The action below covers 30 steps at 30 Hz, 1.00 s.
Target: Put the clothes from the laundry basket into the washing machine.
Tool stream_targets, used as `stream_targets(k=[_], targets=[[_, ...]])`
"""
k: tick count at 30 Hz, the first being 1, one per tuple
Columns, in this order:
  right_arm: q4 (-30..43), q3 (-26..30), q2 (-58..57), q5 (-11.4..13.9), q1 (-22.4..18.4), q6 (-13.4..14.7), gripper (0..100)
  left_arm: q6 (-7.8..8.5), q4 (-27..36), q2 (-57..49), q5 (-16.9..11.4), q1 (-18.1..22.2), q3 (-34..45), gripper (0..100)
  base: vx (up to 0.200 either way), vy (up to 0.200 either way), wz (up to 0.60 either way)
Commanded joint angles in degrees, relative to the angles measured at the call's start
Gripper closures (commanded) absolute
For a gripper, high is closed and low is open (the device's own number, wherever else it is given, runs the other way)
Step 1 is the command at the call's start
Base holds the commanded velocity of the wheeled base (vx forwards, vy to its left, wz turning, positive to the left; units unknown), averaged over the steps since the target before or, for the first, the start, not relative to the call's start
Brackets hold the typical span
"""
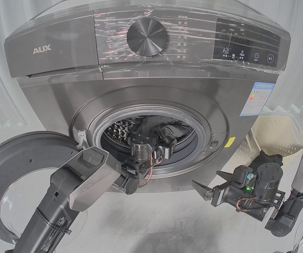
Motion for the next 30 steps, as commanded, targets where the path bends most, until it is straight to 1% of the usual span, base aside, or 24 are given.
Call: stream_targets(k=[1,3,6,7,8,10,12,17,26,27,30], targets=[[0.0,0.1,0.3,0.0,0.0,0.0,0,0.18,0.0,2.5,0.0,0.2,-1.9,100,0.0,0.0,0.0],[0.0,0.1,0.3,0.0,0.0,0.0,0,0.1,0.0,2.5,0.6,0.3,-3.9,100,0.0,0.0,0.0],[0.0,0.1,0.4,0.0,0.0,0.0,0,0.18,0.0,3.3,2.9,1.6,-9.2,100,0.0,0.0,0.0],[0.0,0.1,0.4,0.0,0.0,0.0,0,0.18,0.1,3.3,3.0,1.6,-9.6,100,0.0,0.0,0.0],[0.0,0.1,0.4,0.0,0.1,0.0,0,0.18,0.4,4.2,4.2,2.3,-14.0,100,0.0,0.0,0.0],[0.0,0.1,0.4,0.0,0.1,0.0,0,0.18,1.0,5.2,5.4,3.4,-18.3,100,0.0,0.0,0.0],[0.0,0.1,0.4,0.0,0.1,0.0,0,0.18,1.7,5.5,6.1,4.4,-18.3,100,0.0,0.0,0.0],[0.0,0.1,0.4,0.0,0.0,0.0,0,0.18,1.2,5.3,6.2,5.9,-18.3,100,0.0,0.0,0.0],[0.0,0.2,1.0,0.0,0.0,0.0,0,0.01,1.0,5.3,6.3,5.5,-18.3,100,0.0,0.0,0.0],[0.0,0.2,1.0,0.0,0.0,0.0,0,0.01,1.0,5.2,6.3,5.4,-18.3,0,0.0,0.0,0.0],[0.0,0.2,0.9,0.0,0.0,0.0,0,-0.08,0.7,5.2,6.3,5.1,-18.3,0,0.0,0.0,0.0]])
